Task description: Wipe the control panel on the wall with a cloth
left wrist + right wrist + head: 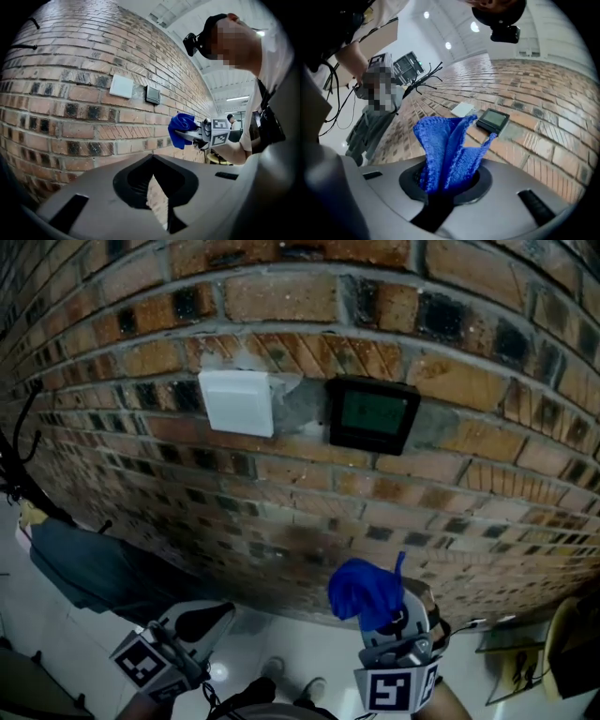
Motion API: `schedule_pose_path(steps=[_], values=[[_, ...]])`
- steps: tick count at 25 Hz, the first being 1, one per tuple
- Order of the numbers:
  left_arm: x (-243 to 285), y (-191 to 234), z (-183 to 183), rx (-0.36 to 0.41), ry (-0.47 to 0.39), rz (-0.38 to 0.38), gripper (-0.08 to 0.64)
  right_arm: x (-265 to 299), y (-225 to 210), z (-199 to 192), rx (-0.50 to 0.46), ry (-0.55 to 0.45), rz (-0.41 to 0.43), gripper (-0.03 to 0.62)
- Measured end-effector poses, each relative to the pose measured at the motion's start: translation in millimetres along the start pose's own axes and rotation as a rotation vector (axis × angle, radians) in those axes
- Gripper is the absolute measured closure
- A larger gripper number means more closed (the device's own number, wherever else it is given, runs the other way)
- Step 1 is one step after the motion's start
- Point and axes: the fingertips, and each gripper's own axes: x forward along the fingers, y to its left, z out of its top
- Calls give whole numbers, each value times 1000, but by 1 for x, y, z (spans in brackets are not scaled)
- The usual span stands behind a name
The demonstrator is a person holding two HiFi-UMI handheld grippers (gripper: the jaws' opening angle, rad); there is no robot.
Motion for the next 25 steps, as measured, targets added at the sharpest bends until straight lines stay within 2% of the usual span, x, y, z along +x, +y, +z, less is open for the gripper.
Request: schedule_pose_path(steps=[3, 6, 11, 14, 19, 25], values=[[-5, -16, -2, 2, 11, 5, 566, -20, 15, -13, 95, 4, 31, 506], [-16, -26, 3, 17, 7, -12, 567, -45, 26, -20, 245, 30, 30, 506], [-48, -33, 8, 27, -37, -76, 566, -100, 41, -14, 495, 95, -57, 506], [-80, -35, 6, 28, -63, -145, 566, -129, 55, 3, 600, 115, -119, 506], [-146, -33, -8, 39, -66, -218, 566, -163, 96, 59, 701, 89, -209, 506], [-217, -19, -26, 26, -69, -279, 566, -193, 157, 124, 685, 139, -252, 506]])
